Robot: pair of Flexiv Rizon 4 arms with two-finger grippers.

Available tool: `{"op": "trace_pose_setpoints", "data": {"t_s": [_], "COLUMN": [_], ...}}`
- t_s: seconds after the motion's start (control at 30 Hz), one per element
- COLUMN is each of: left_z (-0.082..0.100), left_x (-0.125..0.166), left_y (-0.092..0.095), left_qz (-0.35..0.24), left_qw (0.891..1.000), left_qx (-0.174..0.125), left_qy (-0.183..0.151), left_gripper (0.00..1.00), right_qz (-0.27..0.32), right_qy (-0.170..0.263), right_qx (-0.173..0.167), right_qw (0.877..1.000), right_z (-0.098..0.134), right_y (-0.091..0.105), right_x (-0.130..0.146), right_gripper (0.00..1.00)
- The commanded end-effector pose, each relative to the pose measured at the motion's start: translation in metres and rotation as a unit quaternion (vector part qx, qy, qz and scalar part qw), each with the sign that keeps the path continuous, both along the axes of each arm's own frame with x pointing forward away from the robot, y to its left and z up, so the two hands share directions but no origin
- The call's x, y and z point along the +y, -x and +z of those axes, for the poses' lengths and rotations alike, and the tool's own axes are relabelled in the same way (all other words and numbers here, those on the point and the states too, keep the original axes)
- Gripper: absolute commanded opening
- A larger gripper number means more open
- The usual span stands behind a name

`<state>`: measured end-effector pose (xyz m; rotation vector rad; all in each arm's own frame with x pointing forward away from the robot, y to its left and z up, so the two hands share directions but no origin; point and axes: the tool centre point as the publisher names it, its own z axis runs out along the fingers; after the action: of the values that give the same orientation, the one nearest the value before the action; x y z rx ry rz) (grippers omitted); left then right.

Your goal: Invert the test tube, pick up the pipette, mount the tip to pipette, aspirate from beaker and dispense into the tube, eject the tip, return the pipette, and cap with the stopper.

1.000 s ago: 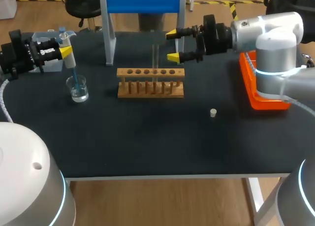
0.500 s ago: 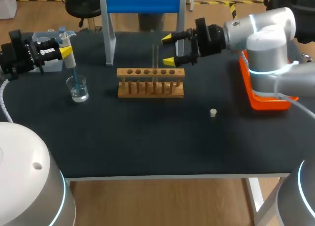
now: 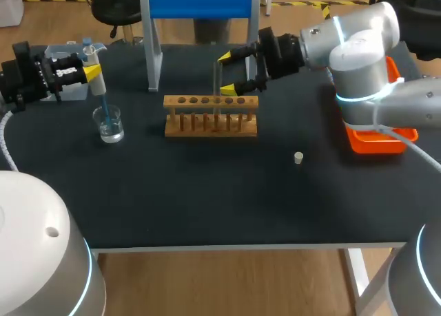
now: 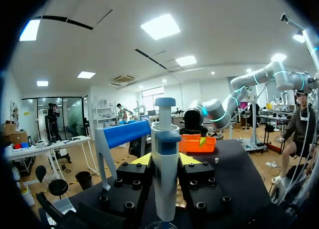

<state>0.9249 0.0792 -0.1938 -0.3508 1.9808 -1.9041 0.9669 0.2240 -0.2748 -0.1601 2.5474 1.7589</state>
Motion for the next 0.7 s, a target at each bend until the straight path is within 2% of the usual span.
{"op": "trace_pose_setpoints", "data": {"t_s": [0.03, 0.7], "left_z": [0.000, 0.000], "left_x": [-0.001, -0.001], "left_y": [0.000, 0.000], "left_qz": [0.001, 0.001], "left_qw": [1.000, 1.000], "left_qx": [-0.001, -0.001], "left_qy": [0.000, 0.000], "left_gripper": [0.00, 0.00], "right_qz": [0.002, -0.034], "right_qy": [0.009, 0.048], "right_qx": [0.000, -0.020], "right_qw": [1.000, 0.998], "right_z": [-0.002, -0.014], "right_y": [-0.005, -0.006], "right_x": [0.007, 0.022], "right_gripper": [1.00, 1.00]}}
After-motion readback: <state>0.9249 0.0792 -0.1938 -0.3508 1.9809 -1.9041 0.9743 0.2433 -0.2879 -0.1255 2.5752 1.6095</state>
